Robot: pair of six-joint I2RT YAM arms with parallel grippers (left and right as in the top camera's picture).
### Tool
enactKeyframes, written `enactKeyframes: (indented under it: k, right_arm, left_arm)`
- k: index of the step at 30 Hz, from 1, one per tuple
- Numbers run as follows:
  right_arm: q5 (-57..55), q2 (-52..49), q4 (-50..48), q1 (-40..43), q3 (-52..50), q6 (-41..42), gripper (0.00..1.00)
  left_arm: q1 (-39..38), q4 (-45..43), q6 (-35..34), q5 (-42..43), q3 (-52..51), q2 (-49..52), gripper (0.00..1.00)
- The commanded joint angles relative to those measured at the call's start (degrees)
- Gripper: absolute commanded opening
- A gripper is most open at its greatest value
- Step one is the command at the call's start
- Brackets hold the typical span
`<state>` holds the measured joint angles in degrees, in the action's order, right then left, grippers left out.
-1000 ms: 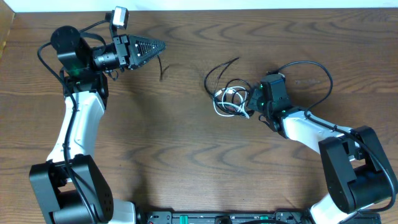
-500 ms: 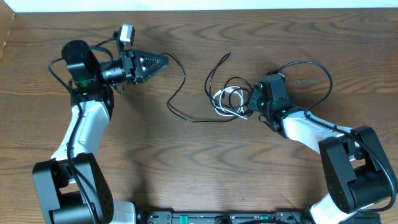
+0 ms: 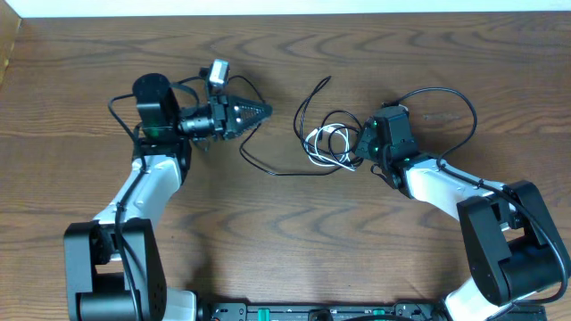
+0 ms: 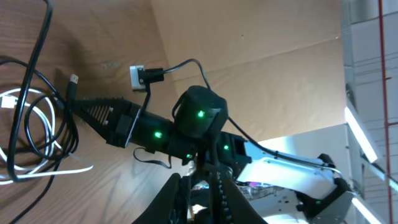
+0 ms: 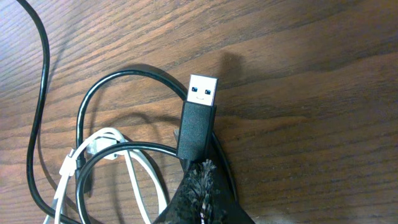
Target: Untangle cables
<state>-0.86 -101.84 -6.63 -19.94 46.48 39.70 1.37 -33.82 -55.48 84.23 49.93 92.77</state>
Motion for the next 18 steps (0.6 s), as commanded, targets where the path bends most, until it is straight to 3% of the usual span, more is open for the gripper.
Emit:
enactKeyframes:
  k: [1, 9, 18]
  right_arm:
    - [-0.04, -0.81, 0.02, 0.42, -0.31, -0.11, 0.01]
    - [-0.04, -0.81, 0.02, 0.42, -0.31, -0.13, 0.01]
    - [-0.04, -0.81, 0.04, 0.42, -0.31, -0.11, 0.01]
  left_arm:
    - [-1.7, 3.34, 7.02, -3.41, -0.24, -1.14, 0.17]
    - [-5.27, 26.58, 19.78, -19.41, -0.24, -1.14, 0.17]
    - [-5.46, 45.55, 21.42, -43.76, -0.24, -1.14, 0.17]
